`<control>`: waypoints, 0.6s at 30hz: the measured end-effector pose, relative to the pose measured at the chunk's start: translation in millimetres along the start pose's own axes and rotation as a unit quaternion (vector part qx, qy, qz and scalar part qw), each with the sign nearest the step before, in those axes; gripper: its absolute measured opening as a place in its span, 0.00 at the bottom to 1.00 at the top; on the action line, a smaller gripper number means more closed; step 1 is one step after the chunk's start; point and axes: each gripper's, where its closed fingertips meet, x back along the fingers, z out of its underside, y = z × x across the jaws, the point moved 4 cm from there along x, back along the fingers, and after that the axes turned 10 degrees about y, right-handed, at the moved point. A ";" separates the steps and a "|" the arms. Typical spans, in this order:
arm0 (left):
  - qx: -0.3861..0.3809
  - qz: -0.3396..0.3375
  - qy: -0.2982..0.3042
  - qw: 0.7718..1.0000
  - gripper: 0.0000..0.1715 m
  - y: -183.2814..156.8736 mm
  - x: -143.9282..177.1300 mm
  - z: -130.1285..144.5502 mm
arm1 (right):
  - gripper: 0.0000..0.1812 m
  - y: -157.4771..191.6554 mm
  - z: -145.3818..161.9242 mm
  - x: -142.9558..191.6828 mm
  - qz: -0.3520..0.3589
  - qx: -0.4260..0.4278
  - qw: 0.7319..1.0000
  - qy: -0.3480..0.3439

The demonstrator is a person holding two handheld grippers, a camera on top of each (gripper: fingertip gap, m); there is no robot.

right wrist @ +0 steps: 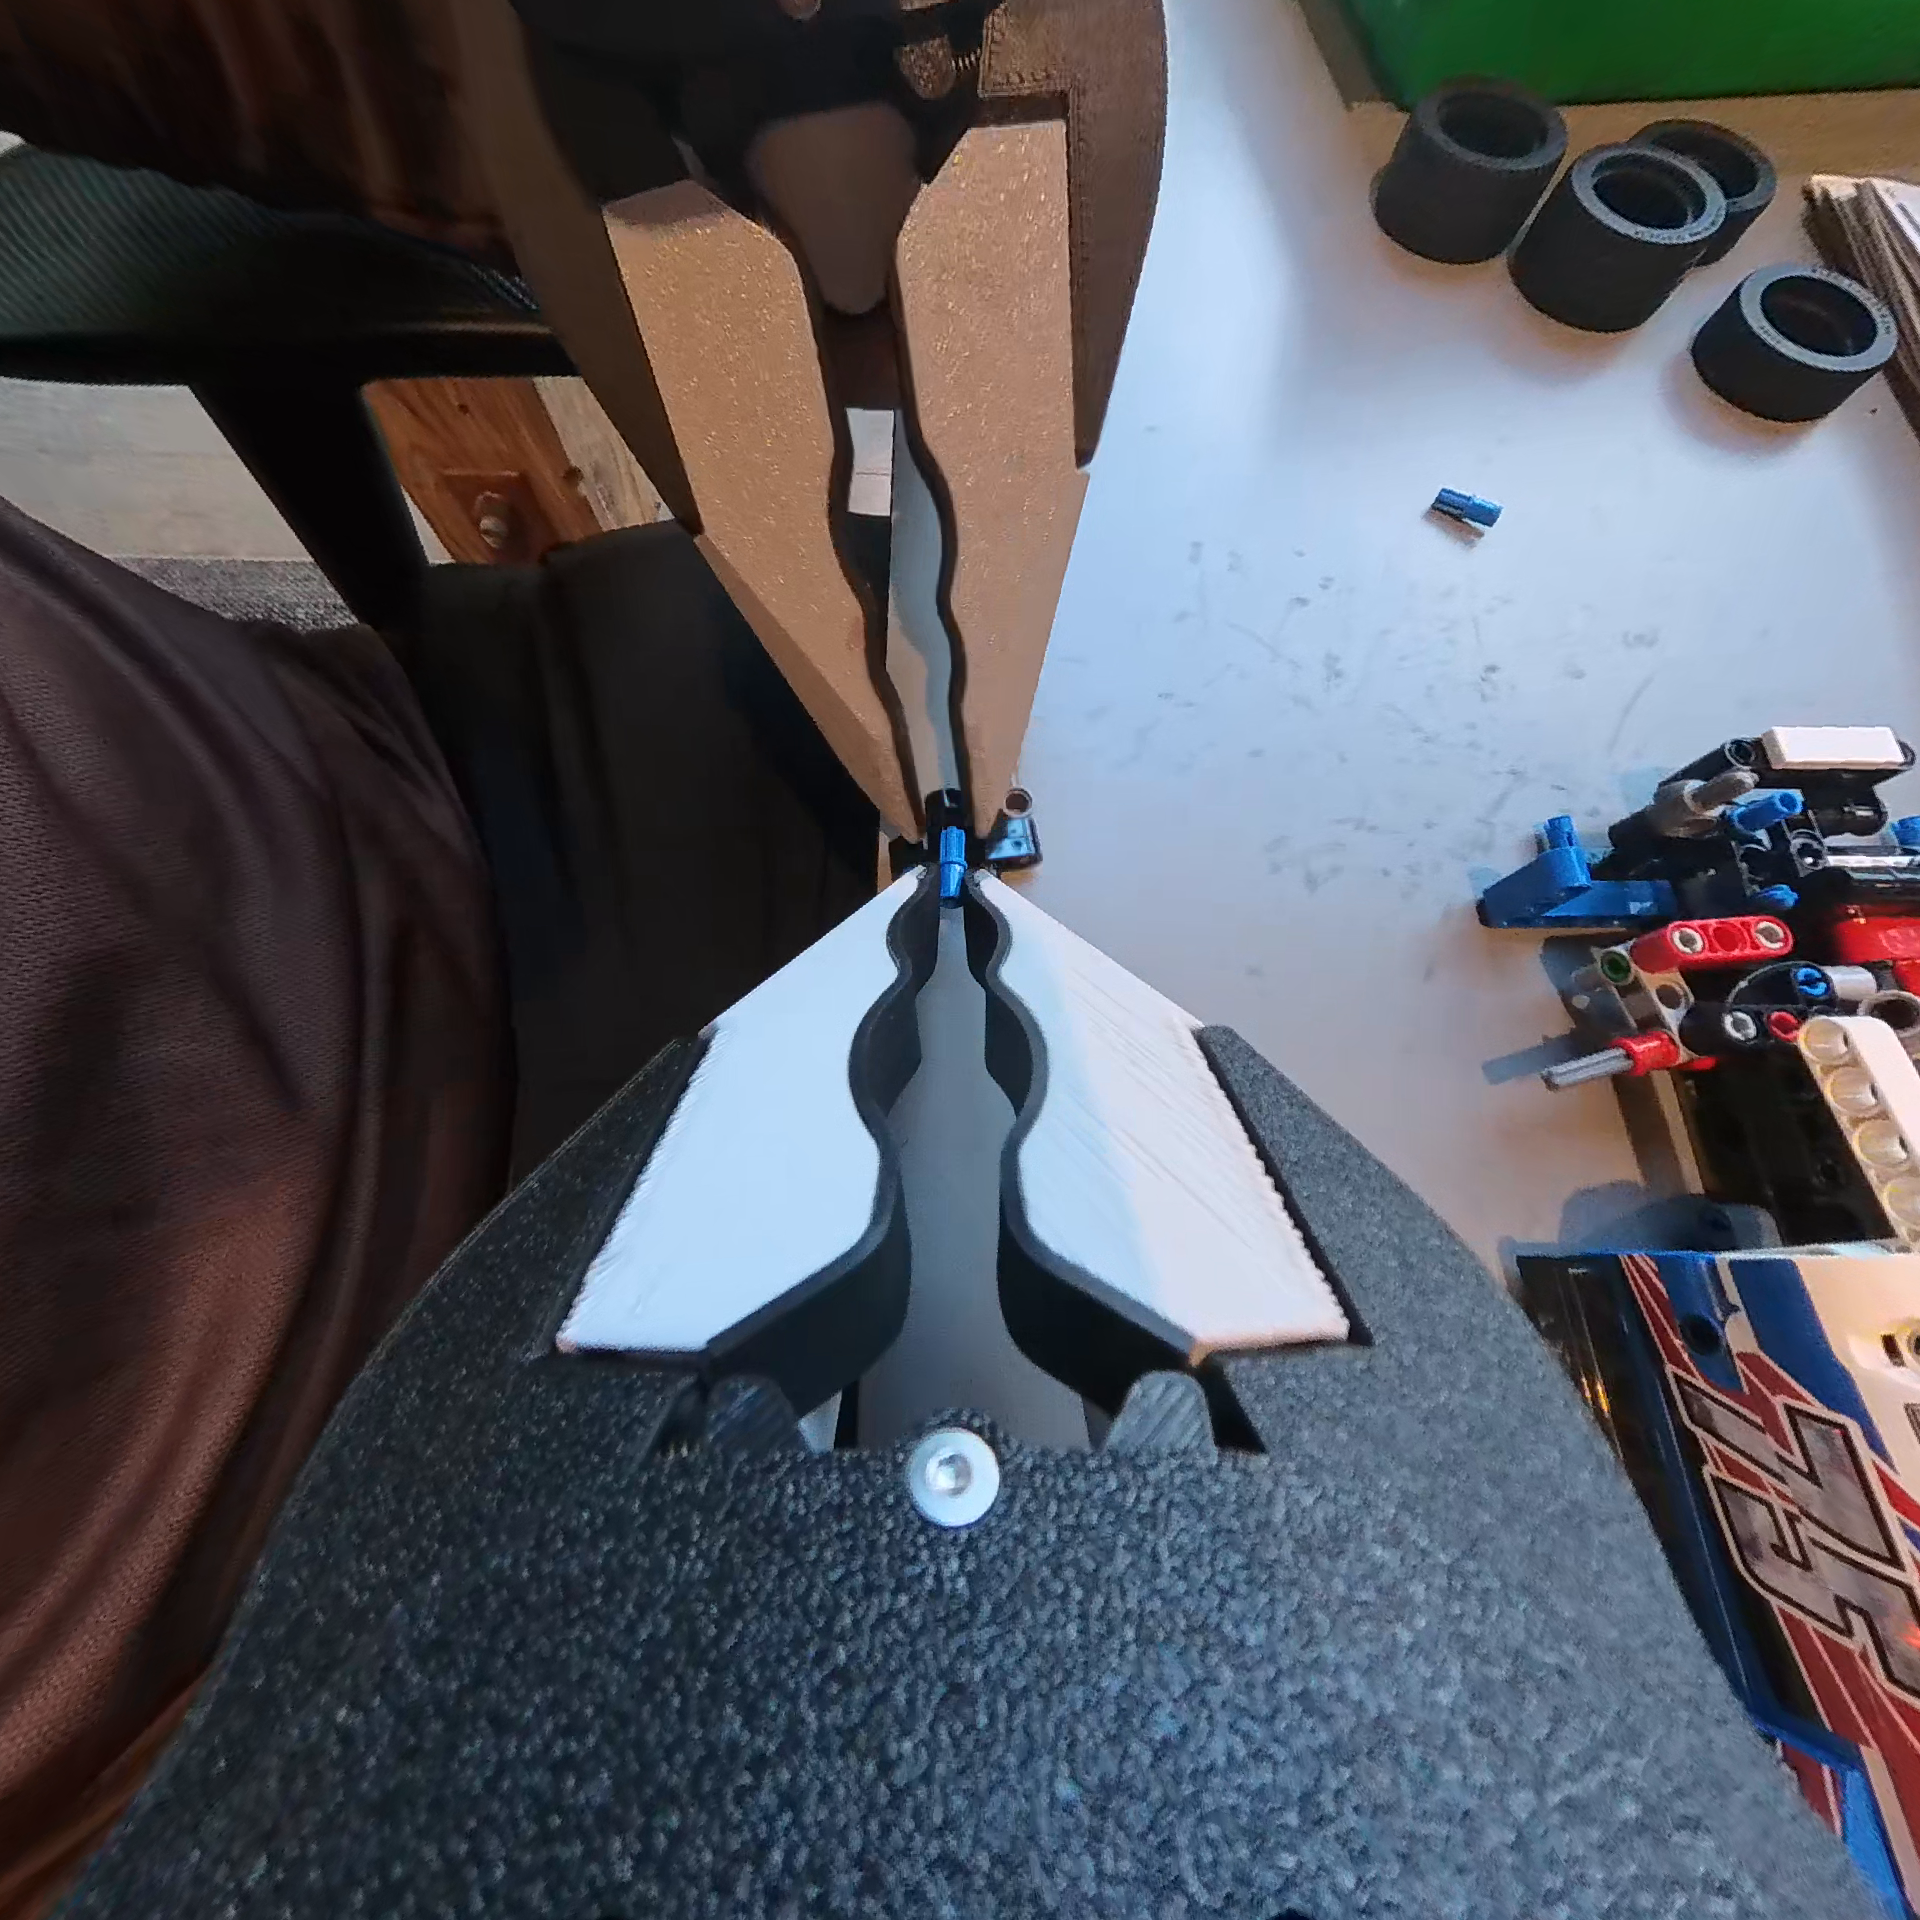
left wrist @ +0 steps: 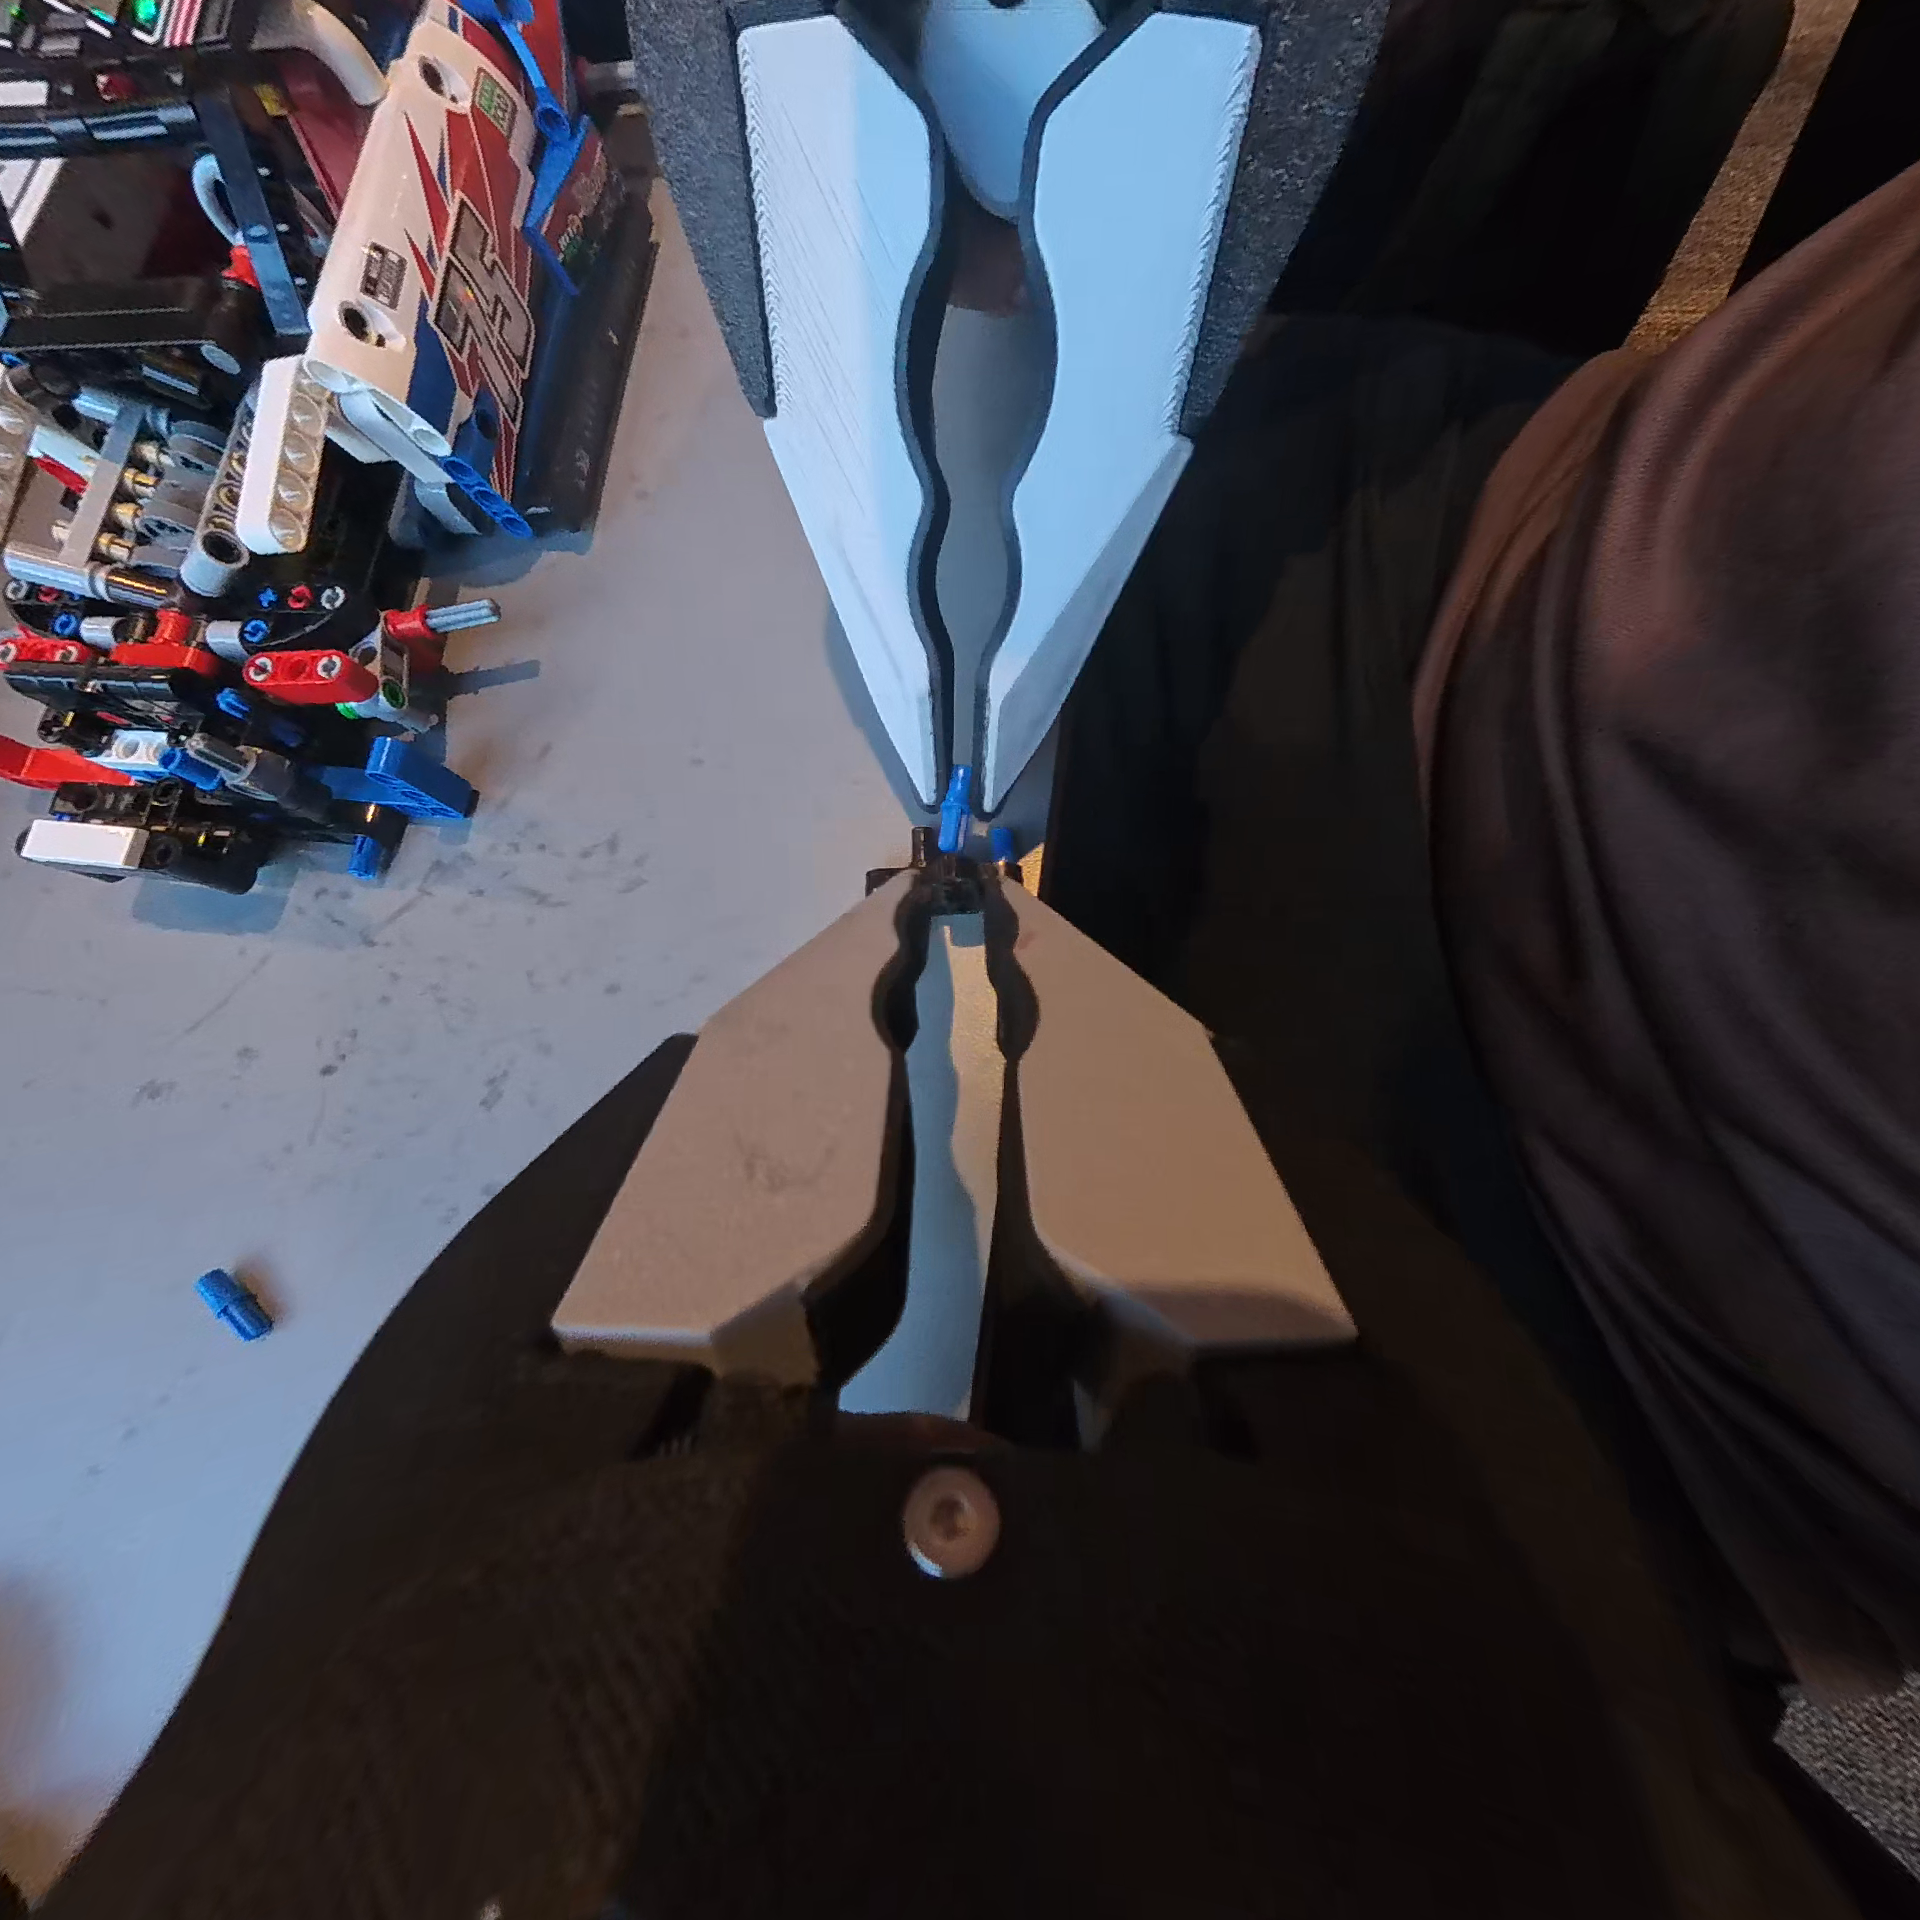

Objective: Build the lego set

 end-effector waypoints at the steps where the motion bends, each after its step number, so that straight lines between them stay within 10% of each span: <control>1: -0.002 0.001 0.000 1.000 0.03 -0.5 -0.4 -0.2 | 0.02 0.2 -0.1 -0.1 0.000 0.001 1.000 0.000; 18: -0.015 0.014 0.009 1.000 0.03 0.6 -2.1 -2.8 | 0.02 1.3 -1.7 0.2 -0.011 -0.005 1.000 -0.005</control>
